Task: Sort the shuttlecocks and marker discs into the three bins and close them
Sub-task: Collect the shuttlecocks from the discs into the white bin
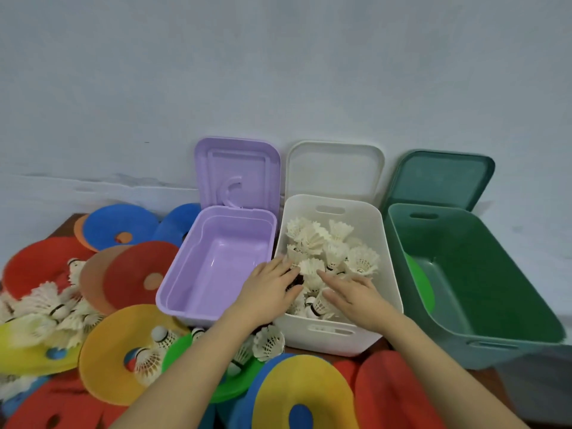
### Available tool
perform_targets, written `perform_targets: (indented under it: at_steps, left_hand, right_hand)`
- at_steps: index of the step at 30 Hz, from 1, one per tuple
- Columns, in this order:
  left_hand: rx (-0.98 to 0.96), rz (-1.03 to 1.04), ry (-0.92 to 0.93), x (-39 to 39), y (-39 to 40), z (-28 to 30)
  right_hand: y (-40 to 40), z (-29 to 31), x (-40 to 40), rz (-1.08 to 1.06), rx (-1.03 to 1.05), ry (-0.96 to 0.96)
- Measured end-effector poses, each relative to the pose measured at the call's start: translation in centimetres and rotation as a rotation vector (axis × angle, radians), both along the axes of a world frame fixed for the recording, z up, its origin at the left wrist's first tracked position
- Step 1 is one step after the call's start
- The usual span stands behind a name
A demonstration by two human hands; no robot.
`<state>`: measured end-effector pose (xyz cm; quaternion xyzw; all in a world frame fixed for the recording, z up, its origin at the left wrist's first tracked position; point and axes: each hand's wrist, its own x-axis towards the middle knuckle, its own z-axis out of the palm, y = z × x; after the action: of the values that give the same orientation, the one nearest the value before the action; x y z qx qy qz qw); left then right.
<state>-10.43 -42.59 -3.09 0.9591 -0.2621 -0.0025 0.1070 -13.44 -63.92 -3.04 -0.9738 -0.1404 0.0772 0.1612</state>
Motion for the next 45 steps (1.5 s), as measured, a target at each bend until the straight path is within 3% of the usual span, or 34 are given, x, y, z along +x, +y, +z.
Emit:
perform_targets:
  at_steps: [4,8,14,26,39,45]
  left_hand:
    - [-0.06,0.004,0.003,-1.0,0.4,0.9]
    - [-0.219,0.098,-0.047,-2.1,2.6,1.5]
    - [-0.248,0.237,-0.059,-2.3,8.9,2.3]
    - [-0.277,0.418,-0.151,-4.7,27.7,1.9]
    - [-0.183,0.518,0.018,-5.1,48.1,-4.1]
    - [-0.215,0.534,0.051,-1.8,49.4,-5.4]
  right_hand:
    - [0.5,0.3,0.0,-0.03,-0.023,0.031]
    - [2.5,1.1,0.2,-0.06,0.016,-0.131]
    - [9.7,2.8,1.4,0.015,0.182,-0.281]
    - [28.8,2.7,2.3,0.284,0.231,-0.229]
    - [49.2,-2.7,2.2,0.343,0.088,-0.083]
    - [52.3,-5.4,3.2,0.135,0.052,-0.152]
